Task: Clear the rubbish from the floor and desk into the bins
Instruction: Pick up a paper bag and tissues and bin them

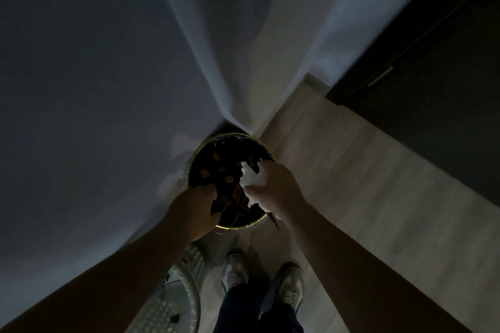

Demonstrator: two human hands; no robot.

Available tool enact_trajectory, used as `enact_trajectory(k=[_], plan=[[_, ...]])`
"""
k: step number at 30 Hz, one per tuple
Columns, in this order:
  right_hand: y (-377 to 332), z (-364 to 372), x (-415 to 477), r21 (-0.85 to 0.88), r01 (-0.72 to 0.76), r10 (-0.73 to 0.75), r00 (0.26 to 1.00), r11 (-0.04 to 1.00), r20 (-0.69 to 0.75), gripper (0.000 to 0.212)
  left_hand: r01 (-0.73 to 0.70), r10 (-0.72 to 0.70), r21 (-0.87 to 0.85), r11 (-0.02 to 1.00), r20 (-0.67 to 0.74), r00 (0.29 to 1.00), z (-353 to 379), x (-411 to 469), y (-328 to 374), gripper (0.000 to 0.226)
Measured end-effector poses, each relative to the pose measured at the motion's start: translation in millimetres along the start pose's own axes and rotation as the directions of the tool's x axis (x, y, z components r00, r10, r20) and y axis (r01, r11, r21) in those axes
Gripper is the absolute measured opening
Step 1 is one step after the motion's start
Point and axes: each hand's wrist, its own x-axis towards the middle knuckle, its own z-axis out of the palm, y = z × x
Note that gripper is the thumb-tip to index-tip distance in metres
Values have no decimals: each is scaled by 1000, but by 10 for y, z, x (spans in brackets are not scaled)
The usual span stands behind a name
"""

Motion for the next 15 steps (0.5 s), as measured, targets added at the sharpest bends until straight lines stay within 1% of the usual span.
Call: enact_trajectory(k=[2,3,5,8,12,15], plan=[[-104,78,86,-31,4,-2,998,1000,65,68,-7,7,3,1000,-10,1000,-37,-63,-85,52],[-145,100,92,-76,11,-3,996,997,94,71,-6,6,-1,1000,-16,1000,-65,-106,-123,51],[-206,100,43,-164,44,-25,992,985,121,63,-13,12,-22,1000,-47,999,-127,-197,-205,46],[-300,5,-154,-281,74,-42,992,957,118,47,-48,44,-38,998,-98,994,-241,-354,-292,42],[-494,-263,-518,-427,111,-45,986,897,162,45,-44,50,57,997,-92,995,-522,-664,-223,40],[-746,-560,-848,-504,172,-92,979,846,180,44,-35,47,117,993,-103,994,-819,-972,-104,36]])
